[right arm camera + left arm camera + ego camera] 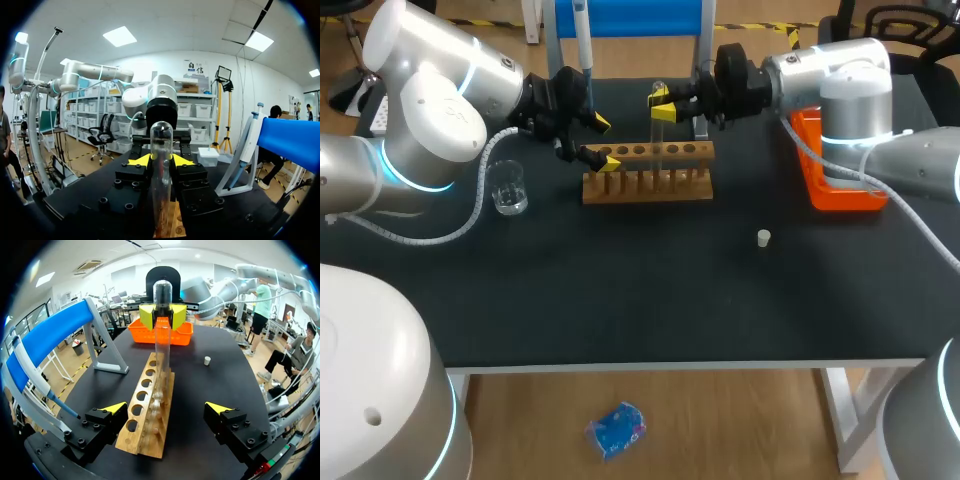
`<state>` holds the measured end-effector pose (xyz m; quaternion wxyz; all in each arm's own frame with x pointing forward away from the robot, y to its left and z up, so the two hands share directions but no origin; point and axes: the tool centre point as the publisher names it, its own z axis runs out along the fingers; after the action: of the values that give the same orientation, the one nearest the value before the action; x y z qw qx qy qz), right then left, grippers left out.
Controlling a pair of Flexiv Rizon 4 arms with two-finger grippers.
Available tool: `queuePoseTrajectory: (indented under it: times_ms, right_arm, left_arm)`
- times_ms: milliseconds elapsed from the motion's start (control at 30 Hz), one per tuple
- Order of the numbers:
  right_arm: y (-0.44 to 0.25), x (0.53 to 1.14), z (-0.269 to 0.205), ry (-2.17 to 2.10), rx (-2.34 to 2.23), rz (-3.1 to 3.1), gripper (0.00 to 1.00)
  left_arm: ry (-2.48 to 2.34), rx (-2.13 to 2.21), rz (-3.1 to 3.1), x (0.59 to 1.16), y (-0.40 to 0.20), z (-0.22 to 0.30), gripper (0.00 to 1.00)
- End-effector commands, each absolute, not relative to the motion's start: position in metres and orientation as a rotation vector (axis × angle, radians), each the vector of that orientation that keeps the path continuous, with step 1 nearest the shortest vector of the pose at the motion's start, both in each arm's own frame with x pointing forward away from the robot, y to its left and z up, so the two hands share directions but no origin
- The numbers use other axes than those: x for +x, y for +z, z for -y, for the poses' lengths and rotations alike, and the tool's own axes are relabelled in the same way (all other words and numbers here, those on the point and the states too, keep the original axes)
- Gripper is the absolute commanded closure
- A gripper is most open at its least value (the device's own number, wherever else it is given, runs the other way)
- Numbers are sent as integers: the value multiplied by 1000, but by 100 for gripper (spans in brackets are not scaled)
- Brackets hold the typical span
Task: Invert the test tube, pick up the pipette, mount the tip to pipette, aspirate from beaker and dispense into the tube, eject the tip, return the pipette, and cap with the stopper.
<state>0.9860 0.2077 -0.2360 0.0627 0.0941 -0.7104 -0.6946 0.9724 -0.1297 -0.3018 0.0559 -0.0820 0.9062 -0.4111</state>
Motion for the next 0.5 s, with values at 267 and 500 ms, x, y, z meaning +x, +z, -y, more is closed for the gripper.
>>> queuePoseTrajectory:
  times_ms: [267, 500]
  right_arm:
    - [-213, 983, -206, -2091, 312, 2186, 100]
    - [-191, 981, -200, -2118, 262, 2190, 100]
  left_arm:
    - [-1244, -249, -2756, 973, -301, 130, 0]
    - [-1244, -249, -2756, 973, -301, 130, 0]
